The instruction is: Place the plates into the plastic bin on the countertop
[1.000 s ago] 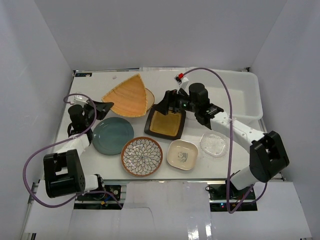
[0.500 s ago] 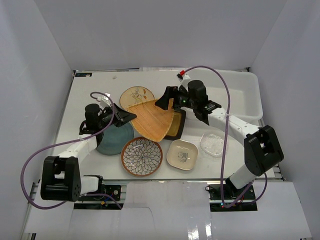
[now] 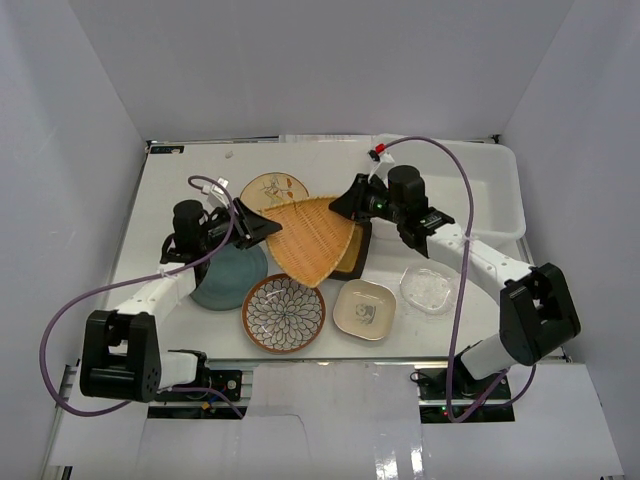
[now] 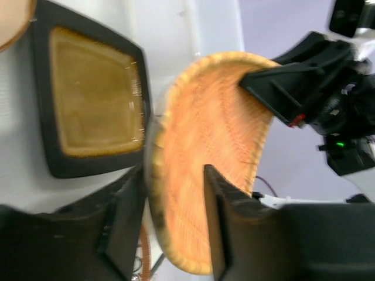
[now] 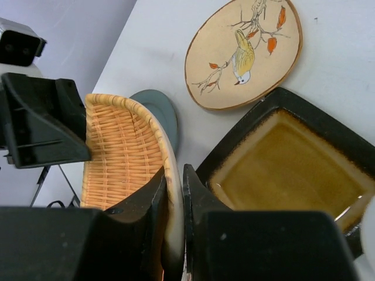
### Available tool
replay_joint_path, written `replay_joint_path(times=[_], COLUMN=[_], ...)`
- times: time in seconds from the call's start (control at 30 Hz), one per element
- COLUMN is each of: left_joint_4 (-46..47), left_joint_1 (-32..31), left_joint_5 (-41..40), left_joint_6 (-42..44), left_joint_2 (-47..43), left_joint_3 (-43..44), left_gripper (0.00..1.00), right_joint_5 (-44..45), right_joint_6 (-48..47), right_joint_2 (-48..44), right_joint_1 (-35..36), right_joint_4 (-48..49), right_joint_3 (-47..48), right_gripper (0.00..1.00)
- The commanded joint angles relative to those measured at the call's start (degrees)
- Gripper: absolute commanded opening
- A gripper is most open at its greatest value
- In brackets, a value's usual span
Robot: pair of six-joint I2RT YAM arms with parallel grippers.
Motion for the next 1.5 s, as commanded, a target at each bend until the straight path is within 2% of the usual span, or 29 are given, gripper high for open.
replay_joint_path(times=[0.0, 0.07, 0.17, 0.27, 0.5, 0.7, 0.97, 1.03, 1.07, 1.13, 1.17, 1.27, 1.3, 1.4, 1.47], left_joint_4=[2.79, 1.21, 0.24, 0.15, -7.22, -15.65, -28.58, -31.04, -31.83, -32.63, -32.72, -32.81, -32.72, -32.02, -31.23], left_joint_1=[-0.68, -0.77, -0.86, -1.38, -2.96, -5.34, -8.33, -8.33, -8.24, -8.24, -8.24, -8.15, -8.15, -7.80, -7.80], left_joint_5=[4.30, 3.68, 4.03, 4.12, -0.97, -8.44, -18.02, -18.38, -18.03, -16.10, -15.22, -14.08, -13.81, -10.65, -8.98], left_joint_6=[-0.44, 0.00, 0.44, 0.70, 5.27, 11.51, 22.49, 25.30, 26.27, 27.94, 28.47, 29.79, 30.06, 30.41, 30.41], left_joint_2=[-0.90, -0.64, 0.59, 1.12, 3.05, 7.26, 17.28, 21.74, 23.25, 27.20, 28.18, 31.17, 31.79, 34.34, 36.09], left_joint_3=[4.54, 5.33, 5.69, 5.86, 8.15, 11.39, 24.92, 26.51, 28.00, 29.24, 30.20, 31.09, 31.70, 31.97, 31.88], left_gripper=[0.56, 0.69, 0.79, 0.88, 0.89, 0.87, 0.87, 0.87, 0.86, 0.86, 0.86, 0.86, 0.85, 0.83, 0.82], right_joint_5=[-0.24, -1.57, -2.36, -3.94, -1.06, 4.41, 3.62, 2.91, 2.30, 1.60, 1.33, 0.89, 0.80, -1.38, -4.28], right_joint_6=[0.29, 0.82, 1.08, 2.04, 2.23, -3.13, -8.67, -8.94, -9.02, -9.03, -9.11, -9.38, -9.38, -9.12, -7.98], right_joint_2=[-1.86, -2.65, -4.85, -7.22, -6.71, -0.38, 11.48, 12.46, 12.98, 12.99, 12.64, 11.23, 10.62, 7.90, 5.61], right_joint_1=[-4.48, -7.12, -13.62, -23.97, -37.97, -40.71, -40.80, -40.80, -40.80, -40.71, -40.80, -40.71, -40.71, -40.80, -40.71], right_joint_4=[2.38, 2.56, 2.47, 2.82, 3.35, 3.17, 3.09, 3.17, 3.26, 3.96, 4.31, 4.14, 3.53, 3.53, 4.14], right_joint_3=[0.72, 1.42, 2.30, 2.30, -0.59, -1.22, 4.23, 4.50, 4.41, 3.80, 3.62, 3.79, 3.88, 3.53, 2.49], right_gripper=[0.08, 0.08, 0.08, 0.08, 0.08, 0.08, 0.16, 0.27, 0.42, 0.54, 0.64, 0.78, 0.86, 0.98, 0.97])
